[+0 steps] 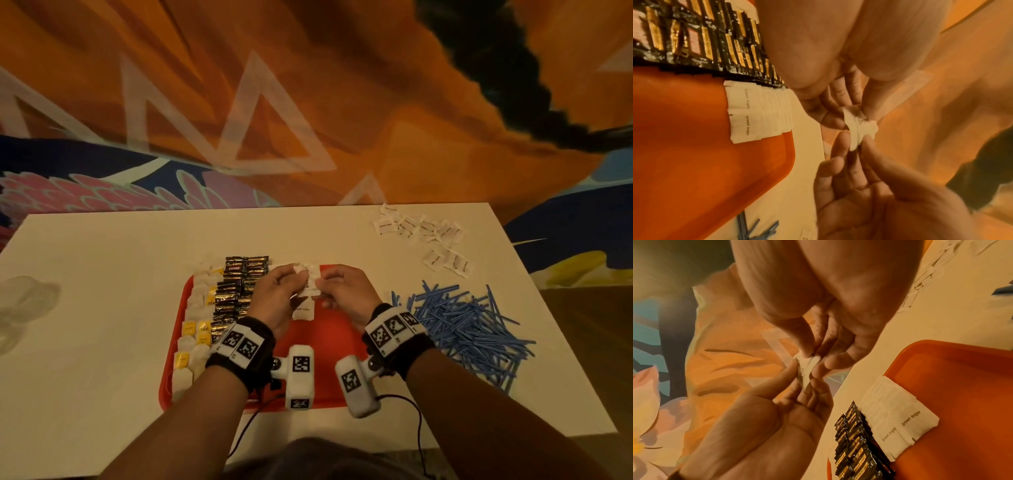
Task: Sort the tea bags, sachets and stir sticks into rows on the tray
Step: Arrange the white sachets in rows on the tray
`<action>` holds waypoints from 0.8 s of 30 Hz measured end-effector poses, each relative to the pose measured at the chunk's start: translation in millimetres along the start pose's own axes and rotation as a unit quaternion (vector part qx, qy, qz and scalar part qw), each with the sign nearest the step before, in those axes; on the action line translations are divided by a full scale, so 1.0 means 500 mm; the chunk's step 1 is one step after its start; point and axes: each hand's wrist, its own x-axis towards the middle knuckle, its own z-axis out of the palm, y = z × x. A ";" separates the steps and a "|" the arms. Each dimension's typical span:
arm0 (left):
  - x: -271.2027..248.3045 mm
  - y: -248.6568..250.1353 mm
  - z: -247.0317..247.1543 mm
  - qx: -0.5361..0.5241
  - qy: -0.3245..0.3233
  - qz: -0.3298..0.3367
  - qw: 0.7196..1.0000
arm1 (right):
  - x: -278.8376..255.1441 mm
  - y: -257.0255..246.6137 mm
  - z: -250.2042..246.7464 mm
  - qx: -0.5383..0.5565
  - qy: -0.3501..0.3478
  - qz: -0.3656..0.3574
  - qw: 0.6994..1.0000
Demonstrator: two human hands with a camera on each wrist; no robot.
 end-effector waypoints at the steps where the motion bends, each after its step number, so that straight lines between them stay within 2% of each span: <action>1: 0.001 0.000 -0.001 0.012 -0.005 0.002 1.000 | 0.000 0.002 -0.002 -0.002 0.003 0.000 1.000; 5: 0.000 0.006 -0.005 0.096 -0.026 0.016 0.995 | -0.002 0.003 -0.007 0.031 0.001 -0.008 0.999; 11: -0.010 0.001 -0.004 0.031 0.005 0.000 1.000 | 0.000 0.004 0.001 0.105 0.033 0.001 0.994; 18: -0.019 0.001 -0.021 0.063 0.025 0.001 0.998 | 0.000 0.016 0.017 0.066 0.006 0.009 0.998; 24: -0.035 0.002 -0.037 0.017 0.019 0.008 1.000 | 0.005 0.024 0.029 0.128 0.038 0.038 0.990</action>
